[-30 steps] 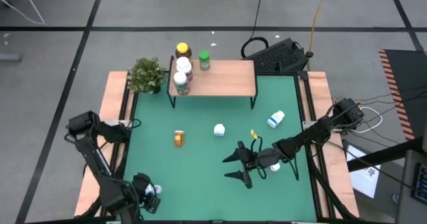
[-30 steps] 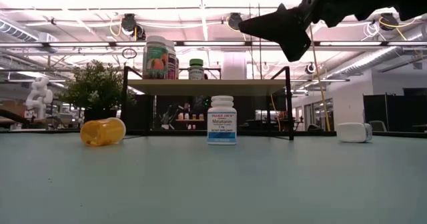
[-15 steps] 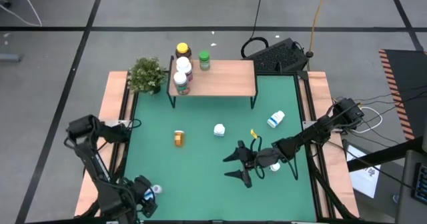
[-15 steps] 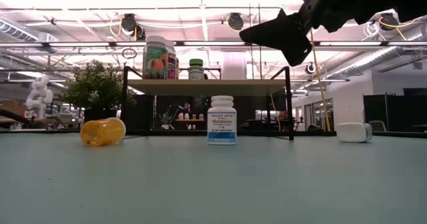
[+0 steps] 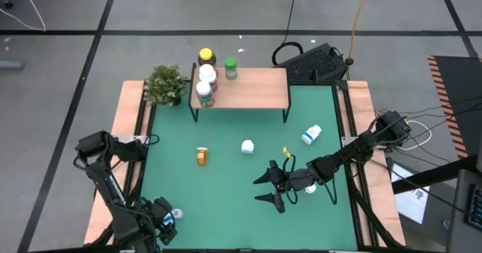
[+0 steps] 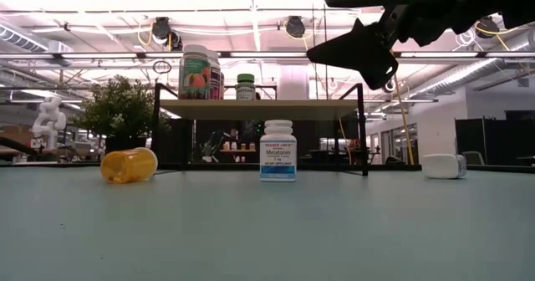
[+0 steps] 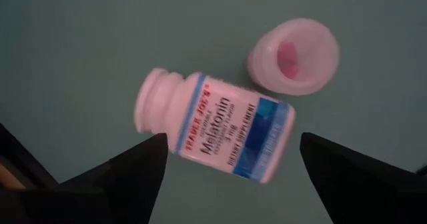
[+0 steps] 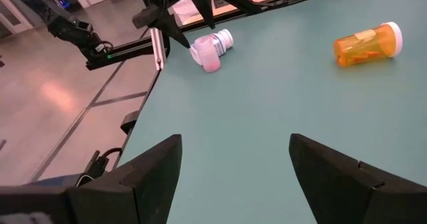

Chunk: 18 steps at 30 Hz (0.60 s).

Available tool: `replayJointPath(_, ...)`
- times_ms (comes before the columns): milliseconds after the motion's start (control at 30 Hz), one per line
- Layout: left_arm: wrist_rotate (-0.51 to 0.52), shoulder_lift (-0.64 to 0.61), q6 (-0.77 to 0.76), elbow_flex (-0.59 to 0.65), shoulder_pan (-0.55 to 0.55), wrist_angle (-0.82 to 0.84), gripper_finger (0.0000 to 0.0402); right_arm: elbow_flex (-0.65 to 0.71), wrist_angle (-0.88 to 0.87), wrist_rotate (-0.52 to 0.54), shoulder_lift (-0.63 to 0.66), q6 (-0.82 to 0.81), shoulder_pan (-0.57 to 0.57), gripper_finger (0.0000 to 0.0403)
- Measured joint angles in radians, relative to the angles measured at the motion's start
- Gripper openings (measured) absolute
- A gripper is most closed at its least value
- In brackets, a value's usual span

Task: Pick and place medicine bottles onto shelf by color
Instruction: Put the bottom white and blue pill bottle on the shelf

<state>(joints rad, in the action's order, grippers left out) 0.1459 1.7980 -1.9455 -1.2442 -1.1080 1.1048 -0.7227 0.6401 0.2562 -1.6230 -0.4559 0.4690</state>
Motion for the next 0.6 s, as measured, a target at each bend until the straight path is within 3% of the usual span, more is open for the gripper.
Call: replayJointPath(600,-0.006,0.069,0.156,-0.002,0.001,0.002,0.033,0.0,-0.002,0.0,0.0,0.007,0.0,0.027)
